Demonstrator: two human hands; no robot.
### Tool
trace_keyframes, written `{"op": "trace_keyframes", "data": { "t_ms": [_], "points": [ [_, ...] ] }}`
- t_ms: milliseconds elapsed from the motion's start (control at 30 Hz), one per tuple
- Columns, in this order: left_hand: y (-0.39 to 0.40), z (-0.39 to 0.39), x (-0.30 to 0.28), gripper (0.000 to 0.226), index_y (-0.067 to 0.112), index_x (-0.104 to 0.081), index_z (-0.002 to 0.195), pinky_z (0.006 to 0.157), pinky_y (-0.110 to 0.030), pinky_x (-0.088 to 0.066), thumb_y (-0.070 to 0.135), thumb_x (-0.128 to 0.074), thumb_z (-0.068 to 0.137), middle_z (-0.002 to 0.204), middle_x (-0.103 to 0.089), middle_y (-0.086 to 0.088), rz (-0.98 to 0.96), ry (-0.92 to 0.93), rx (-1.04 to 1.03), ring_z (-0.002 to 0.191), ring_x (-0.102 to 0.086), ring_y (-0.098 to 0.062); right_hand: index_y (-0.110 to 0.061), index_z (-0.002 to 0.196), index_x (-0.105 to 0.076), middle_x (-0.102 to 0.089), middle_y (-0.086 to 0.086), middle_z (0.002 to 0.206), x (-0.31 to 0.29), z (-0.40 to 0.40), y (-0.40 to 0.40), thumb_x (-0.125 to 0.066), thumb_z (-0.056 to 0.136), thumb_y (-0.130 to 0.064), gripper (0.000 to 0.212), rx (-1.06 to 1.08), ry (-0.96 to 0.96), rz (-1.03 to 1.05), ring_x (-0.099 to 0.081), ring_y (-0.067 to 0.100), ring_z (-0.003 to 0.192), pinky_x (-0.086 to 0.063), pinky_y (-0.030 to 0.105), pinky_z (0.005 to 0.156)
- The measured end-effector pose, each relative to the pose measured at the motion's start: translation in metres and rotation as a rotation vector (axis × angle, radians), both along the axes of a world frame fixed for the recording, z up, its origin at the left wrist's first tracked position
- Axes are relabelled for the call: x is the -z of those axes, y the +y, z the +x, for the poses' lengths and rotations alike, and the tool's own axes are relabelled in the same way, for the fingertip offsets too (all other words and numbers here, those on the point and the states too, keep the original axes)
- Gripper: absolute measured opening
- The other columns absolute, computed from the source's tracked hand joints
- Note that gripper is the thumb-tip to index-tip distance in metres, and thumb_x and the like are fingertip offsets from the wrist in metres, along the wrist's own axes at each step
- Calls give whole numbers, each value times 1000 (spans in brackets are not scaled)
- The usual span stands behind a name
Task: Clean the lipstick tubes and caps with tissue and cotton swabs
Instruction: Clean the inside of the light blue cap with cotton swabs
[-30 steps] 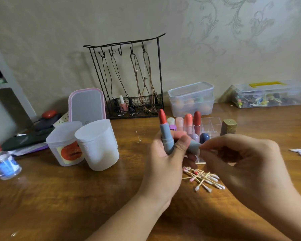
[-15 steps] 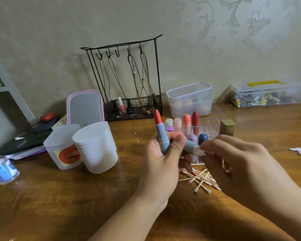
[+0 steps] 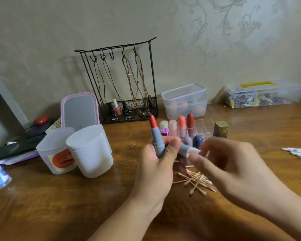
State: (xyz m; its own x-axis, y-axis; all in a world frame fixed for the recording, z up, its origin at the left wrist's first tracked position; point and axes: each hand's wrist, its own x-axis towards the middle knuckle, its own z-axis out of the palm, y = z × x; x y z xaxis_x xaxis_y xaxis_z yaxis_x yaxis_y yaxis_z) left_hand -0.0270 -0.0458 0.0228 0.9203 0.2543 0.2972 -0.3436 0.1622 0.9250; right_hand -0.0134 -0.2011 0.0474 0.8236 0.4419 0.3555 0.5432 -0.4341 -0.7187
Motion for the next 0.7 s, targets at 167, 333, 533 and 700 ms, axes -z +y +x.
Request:
{"op": "trace_keyframes", "data": {
  "t_ms": [167, 333, 533, 700],
  "points": [
    [1, 1, 0, 32, 5, -62, 93, 51, -24, -47, 33, -63, 79, 72, -68, -9, 15, 2, -47, 57, -61, -14, -17, 89, -66, -55, -6, 73, 5, 2, -4, -59, 89, -36, 20, 76, -695, -359, -57, 21, 53, -43, 30, 38],
    [2, -1, 4, 30, 8, -65, 93, 50, -28, -48, 35, -66, 80, 71, -67, -10, 90, 4, -86, 59, -60, -17, -16, 77, -64, -54, -4, 62, 11, -1, 5, -62, 87, -15, 10, 100, -624, -353, -48, 18, 43, -32, 23, 37],
    [1, -4, -2, 20, 17, -65, 91, 60, -34, -57, 33, -65, 79, 79, -74, -5, 229, -48, -77, 69, -71, -21, -7, 61, -55, -31, -2, 47, 2, -1, 14, -46, 94, -6, 34, -141, 1042, 710, -26, 11, 29, -20, 16, 30],
    [2, -7, -10, 13, 14, -64, 89, 50, -20, -52, 24, -64, 81, 78, -73, -1, 308, -104, -70, 58, -68, -15, -10, 60, -51, -19, -5, 56, -4, 3, 6, -42, 84, -7, 27, -289, 1368, 909, -21, 7, 28, -12, 17, 34]
  ]
}}
